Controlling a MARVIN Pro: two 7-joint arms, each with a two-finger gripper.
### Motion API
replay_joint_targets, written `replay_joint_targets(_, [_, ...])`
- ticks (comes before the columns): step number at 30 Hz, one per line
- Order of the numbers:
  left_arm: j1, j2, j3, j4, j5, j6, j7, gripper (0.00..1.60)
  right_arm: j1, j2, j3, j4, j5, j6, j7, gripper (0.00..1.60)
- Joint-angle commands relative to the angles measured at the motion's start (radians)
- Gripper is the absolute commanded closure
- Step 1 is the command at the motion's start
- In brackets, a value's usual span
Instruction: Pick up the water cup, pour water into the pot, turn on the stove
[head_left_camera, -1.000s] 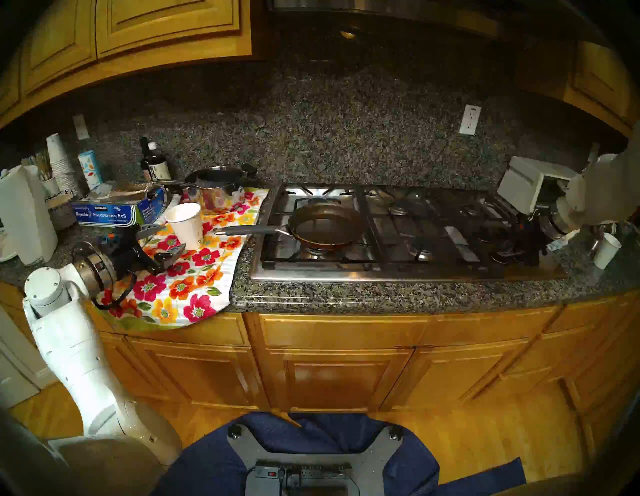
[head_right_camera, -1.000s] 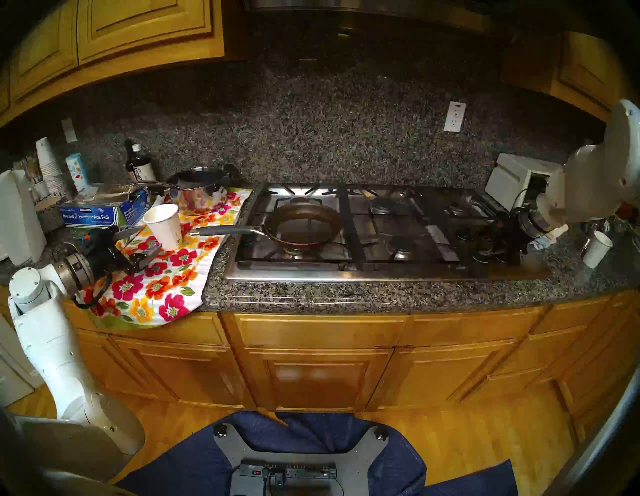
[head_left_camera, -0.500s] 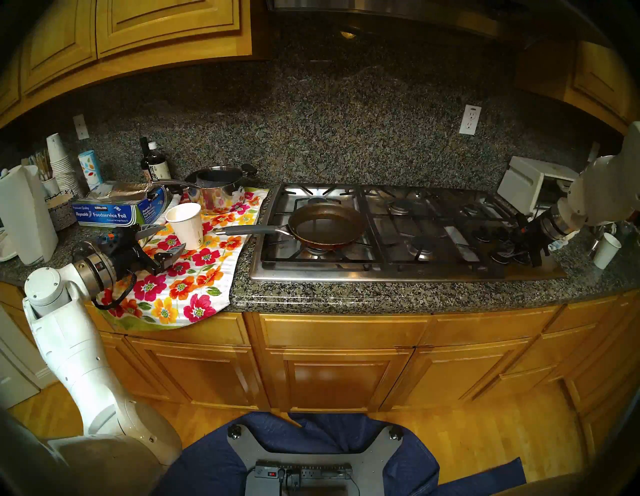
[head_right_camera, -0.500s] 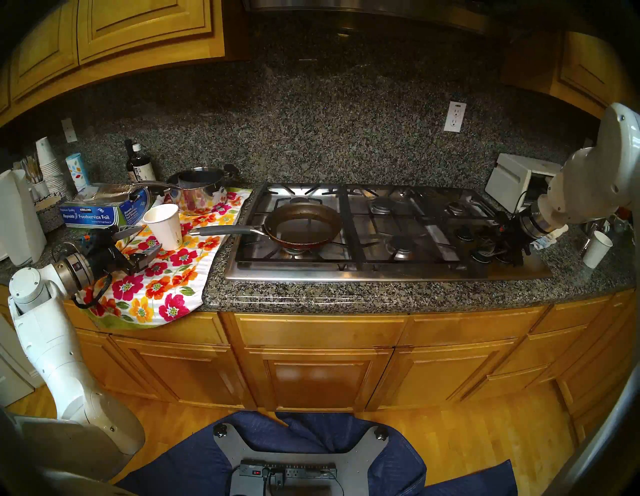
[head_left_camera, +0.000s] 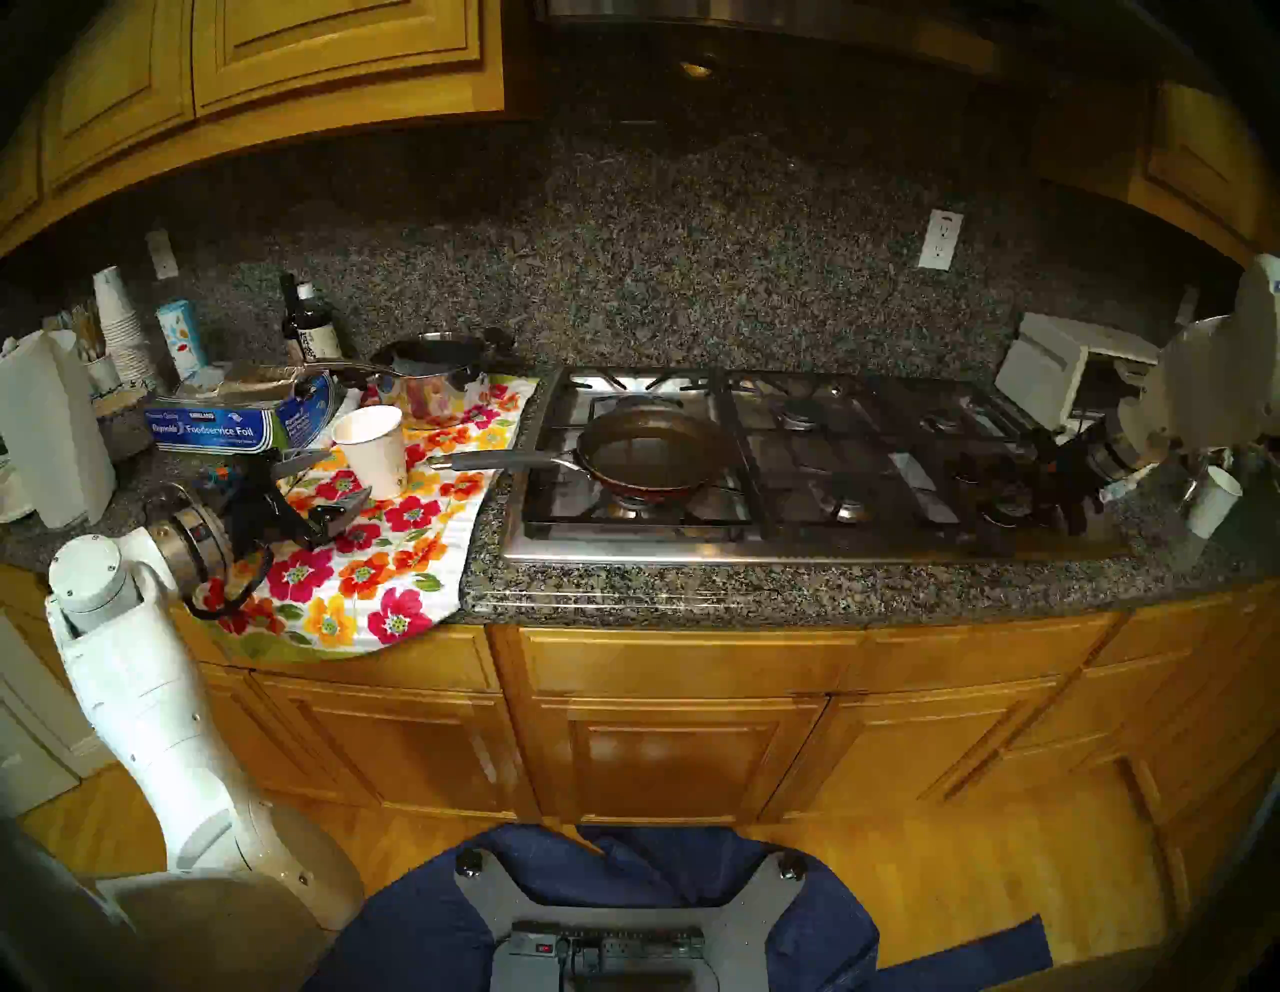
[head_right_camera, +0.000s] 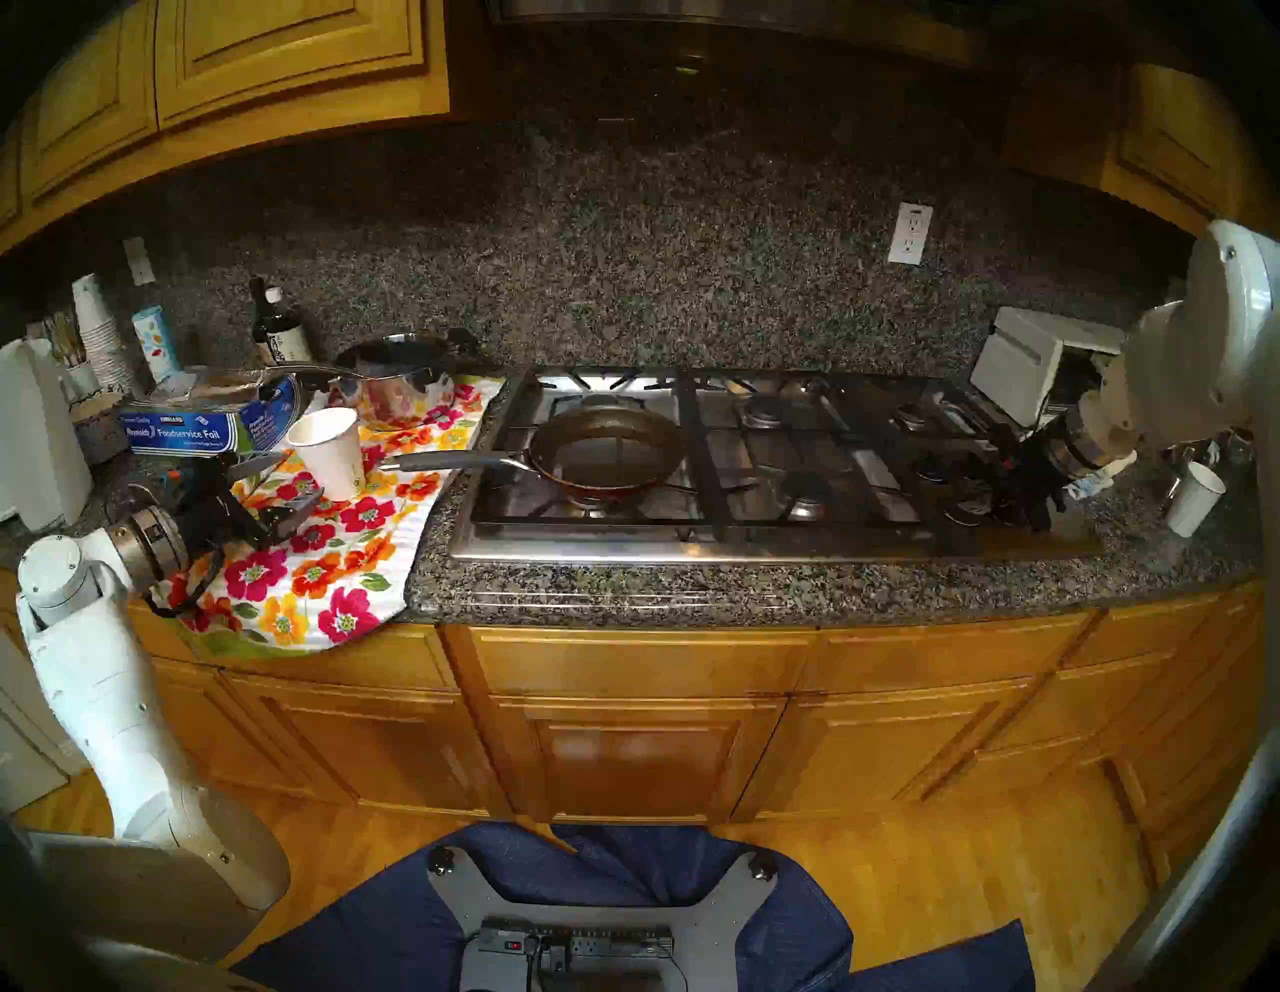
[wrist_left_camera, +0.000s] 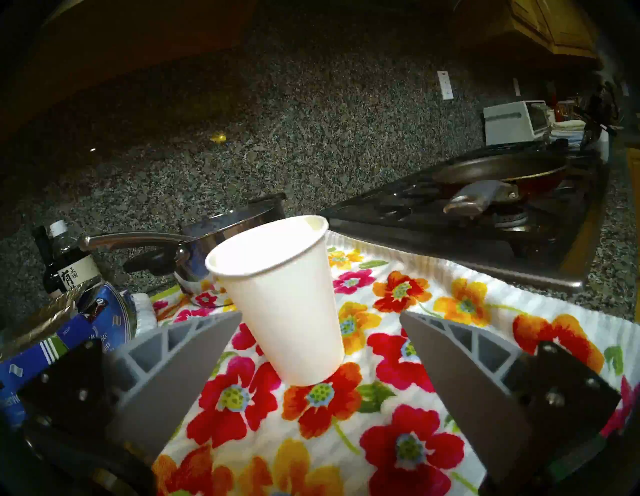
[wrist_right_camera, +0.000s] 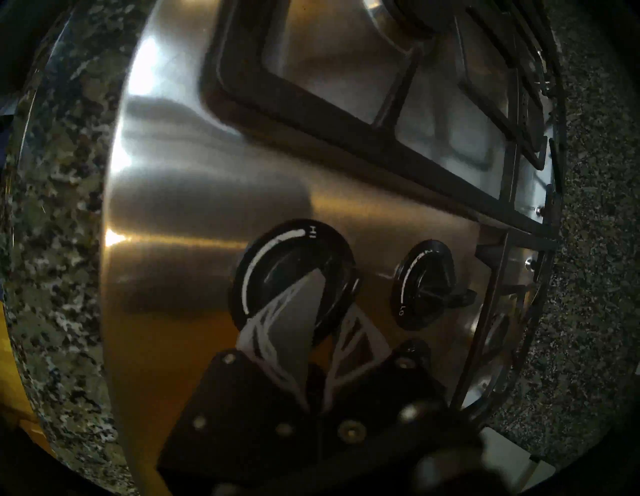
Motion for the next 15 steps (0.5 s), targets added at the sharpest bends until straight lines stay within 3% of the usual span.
replay_joint_targets(1, [-0.027,0.009,-0.002,-0.021,-0.019,0.001,0.002,0.00,-0.084,0.033,-0.068,0.038,-0.050,0.076,-0.047,1.60])
replay_joint_targets(15, [-0.027,0.009,-0.002,-0.021,-0.019,0.001,0.002,0.00,-0.117,0.034,-0.117,0.093,-0.092,0.021,-0.116,1.60])
